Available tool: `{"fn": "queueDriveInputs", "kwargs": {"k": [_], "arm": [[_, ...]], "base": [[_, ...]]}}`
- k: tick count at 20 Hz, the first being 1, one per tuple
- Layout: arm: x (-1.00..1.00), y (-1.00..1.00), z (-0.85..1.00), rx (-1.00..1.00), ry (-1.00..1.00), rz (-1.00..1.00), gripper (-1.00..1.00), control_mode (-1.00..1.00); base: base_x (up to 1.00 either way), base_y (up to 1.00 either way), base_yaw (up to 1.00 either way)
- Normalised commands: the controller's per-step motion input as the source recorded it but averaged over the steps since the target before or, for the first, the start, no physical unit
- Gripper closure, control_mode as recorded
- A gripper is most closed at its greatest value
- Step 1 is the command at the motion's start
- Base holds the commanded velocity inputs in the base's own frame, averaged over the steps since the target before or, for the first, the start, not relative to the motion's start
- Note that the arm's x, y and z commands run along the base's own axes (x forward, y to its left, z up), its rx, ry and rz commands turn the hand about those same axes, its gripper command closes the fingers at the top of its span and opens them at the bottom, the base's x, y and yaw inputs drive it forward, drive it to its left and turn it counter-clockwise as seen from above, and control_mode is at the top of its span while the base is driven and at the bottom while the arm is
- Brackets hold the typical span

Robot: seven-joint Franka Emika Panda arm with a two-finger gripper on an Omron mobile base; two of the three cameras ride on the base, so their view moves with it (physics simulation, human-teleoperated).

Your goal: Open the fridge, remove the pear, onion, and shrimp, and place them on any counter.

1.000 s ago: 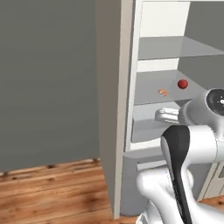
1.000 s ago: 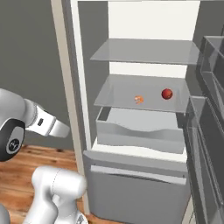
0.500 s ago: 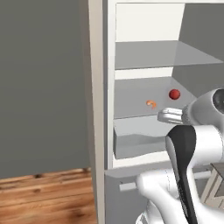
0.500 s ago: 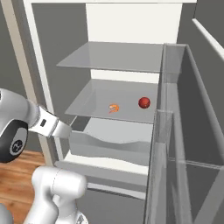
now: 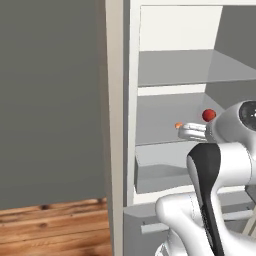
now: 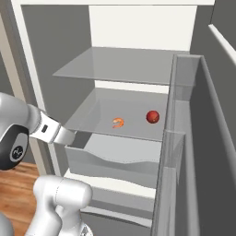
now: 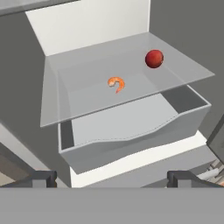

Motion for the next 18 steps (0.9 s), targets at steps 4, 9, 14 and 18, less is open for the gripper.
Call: {"fn": "queueDriveInputs", "kwargs": {"k": [4, 9, 14, 18], "arm": [[0.0, 0.0, 0.0, 0.0, 0.0, 0.0, -1.0, 1.0], [0.0, 0.0, 0.0, 0.0, 0.0, 0.0, -1.0, 1.0], [0.16, -0.34, -0.19, 0.07, 0.13, 0.02, -1.0, -1.0], [0.3, -0.4, -0.21, 0.04, 0.21, 0.12, -1.0, -1.0]], "base": [[0.33, -0.39, 0.02], [0.02, -0.16, 0.0], [0.0, 0.0, 0.0], [0.0, 0.0, 0.0]]}}
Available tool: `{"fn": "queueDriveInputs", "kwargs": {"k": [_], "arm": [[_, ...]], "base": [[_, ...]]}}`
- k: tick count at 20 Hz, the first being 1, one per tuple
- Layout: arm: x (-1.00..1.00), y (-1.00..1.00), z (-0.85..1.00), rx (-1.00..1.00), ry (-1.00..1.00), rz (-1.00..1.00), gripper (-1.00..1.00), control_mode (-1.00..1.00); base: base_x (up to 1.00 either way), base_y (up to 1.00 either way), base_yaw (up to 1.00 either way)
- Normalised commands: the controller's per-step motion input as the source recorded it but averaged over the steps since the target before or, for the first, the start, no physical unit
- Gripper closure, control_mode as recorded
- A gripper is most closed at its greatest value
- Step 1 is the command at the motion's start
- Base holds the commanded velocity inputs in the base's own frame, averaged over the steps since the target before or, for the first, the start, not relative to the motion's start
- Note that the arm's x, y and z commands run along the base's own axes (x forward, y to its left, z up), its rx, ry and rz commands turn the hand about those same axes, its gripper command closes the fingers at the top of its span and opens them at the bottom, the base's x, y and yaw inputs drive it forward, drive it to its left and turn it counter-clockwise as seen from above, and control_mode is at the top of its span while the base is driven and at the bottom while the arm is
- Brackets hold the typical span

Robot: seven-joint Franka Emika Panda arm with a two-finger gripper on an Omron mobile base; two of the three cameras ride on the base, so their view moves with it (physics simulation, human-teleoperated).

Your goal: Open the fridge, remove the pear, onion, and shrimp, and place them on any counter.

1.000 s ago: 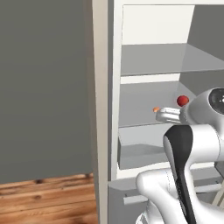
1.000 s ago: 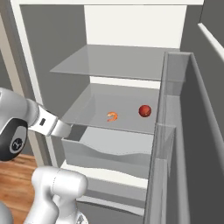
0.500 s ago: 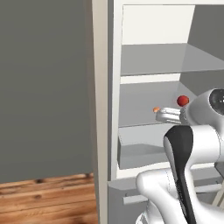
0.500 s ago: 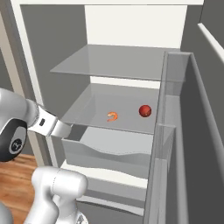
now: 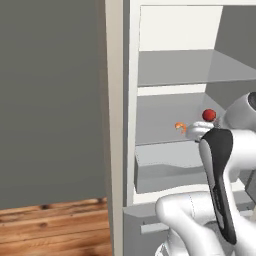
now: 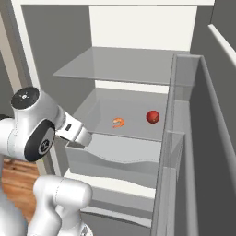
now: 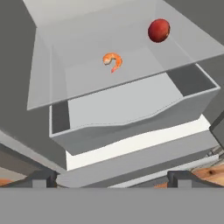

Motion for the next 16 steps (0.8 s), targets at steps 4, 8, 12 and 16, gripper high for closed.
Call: {"fn": "queueDriveInputs", "kwargs": {"k": [4, 8, 12, 16], "arm": [[0.67, -0.13, -0.22, 0.04, 0.13, 0.0, -1.0, -1.0], [0.95, 0.0, -0.34, 0.0, 0.01, -0.11, -1.0, -1.0], [0.76, 0.0, -0.52, 0.0, -0.03, -0.14, -1.0, -1.0], [0.58, 0.0, -0.17, 0.0, 0.01, -0.11, -1.0, -1.0]], "base": [[0.0, 0.0, 0.0], [0.0, 0.0, 0.0], [0.0, 0.0, 0.0], [0.0, 0.0, 0.0]]}}
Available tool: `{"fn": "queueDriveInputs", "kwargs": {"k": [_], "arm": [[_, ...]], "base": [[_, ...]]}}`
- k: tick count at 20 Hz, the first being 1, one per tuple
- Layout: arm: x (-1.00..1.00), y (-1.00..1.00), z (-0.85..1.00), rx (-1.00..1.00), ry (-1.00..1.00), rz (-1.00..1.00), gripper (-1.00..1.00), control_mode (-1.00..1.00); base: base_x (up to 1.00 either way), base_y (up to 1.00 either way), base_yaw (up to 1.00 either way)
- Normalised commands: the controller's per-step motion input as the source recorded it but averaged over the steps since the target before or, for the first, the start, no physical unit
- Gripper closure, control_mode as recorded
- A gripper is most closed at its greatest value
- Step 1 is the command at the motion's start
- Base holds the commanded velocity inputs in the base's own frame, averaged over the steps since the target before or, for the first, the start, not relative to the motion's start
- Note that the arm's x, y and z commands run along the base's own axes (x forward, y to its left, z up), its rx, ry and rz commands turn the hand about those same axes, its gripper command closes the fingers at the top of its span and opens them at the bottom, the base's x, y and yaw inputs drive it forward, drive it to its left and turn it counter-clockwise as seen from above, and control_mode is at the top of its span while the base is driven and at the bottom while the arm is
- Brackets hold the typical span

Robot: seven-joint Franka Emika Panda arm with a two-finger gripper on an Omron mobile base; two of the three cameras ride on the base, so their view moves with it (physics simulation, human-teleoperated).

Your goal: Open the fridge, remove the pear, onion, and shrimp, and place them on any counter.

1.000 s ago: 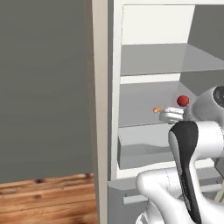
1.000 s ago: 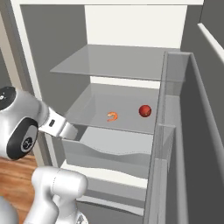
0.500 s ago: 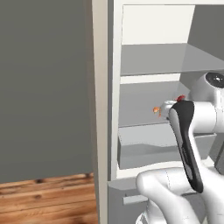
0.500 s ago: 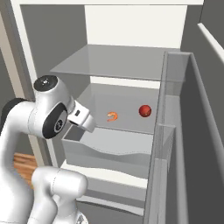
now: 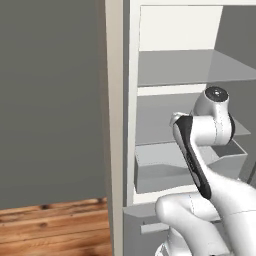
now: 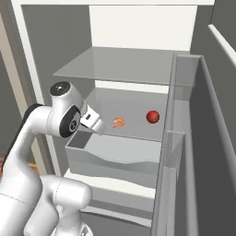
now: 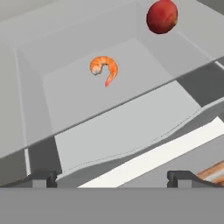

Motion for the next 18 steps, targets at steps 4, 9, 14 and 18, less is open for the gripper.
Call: {"fn": "queueDriveInputs", "kwargs": {"k": [4, 9, 14, 18], "arm": [[0.61, -0.05, -0.04, 0.0, 0.04, -0.12, -1.0, -1.0], [0.48, -0.29, -0.27, 0.0, 0.02, -0.1, -1.0, -1.0], [0.47, -0.26, -0.38, 0.0, 0.02, -0.01, -1.0, -1.0], [0.45, -0.08, -0.38, 0.0, 0.0, 0.0, -1.0, -1.0]], "base": [[0.0, 0.0, 0.0], [0.0, 0.0, 0.0], [0.0, 0.0, 0.0], [0.0, 0.0, 0.0]]}}
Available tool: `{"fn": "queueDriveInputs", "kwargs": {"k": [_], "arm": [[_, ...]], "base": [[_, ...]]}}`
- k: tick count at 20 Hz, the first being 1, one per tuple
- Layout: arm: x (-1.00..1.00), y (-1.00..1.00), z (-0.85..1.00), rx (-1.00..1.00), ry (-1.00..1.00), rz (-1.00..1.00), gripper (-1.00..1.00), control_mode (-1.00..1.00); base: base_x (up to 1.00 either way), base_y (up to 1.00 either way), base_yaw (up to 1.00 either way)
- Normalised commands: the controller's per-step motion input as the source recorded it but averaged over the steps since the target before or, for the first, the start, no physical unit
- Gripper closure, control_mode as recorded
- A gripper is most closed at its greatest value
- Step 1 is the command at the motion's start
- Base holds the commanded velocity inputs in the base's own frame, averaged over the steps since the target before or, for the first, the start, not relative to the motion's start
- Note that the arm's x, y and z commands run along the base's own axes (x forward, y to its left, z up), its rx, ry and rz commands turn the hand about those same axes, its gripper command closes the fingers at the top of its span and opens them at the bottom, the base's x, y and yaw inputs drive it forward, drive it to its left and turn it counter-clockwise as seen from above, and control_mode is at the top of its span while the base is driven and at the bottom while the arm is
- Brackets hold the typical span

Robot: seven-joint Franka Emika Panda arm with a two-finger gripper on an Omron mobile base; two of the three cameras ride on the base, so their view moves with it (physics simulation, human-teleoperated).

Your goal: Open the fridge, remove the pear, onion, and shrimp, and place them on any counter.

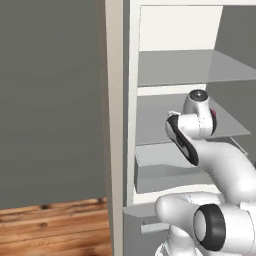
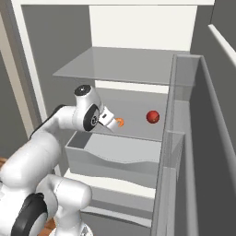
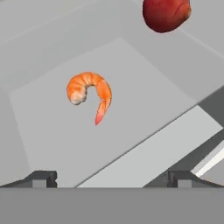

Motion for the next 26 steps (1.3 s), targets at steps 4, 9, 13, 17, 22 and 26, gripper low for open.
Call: {"fn": "queueDriveInputs", "kwargs": {"k": [4, 9, 13, 17, 22, 26], "arm": [[0.55, -0.14, -0.22, 0.0, 0.0, 0.0, -1.0, -1.0], [0.59, -0.22, -0.23, 0.0, 0.01, 0.0, -1.0, -1.0], [0.52, -0.12, -0.16, 0.0, 0.01, 0.0, -1.0, -1.0], [0.53, -0.01, -0.07, 0.0, 0.05, 0.0, -1.0, -1.0], [0.48, 0.0, -0.08, 0.01, 0.07, 0.0, -1.0, -1.0], [0.15, -0.02, -0.26, 0.0, 0.04, 0.0, -1.0, -1.0]], "base": [[0.0, 0.0, 0.0], [0.0, 0.0, 0.0], [0.0, 0.0, 0.0], [0.0, 0.0, 0.0], [0.0, 0.0, 0.0], [0.0, 0.0, 0.0]]}}
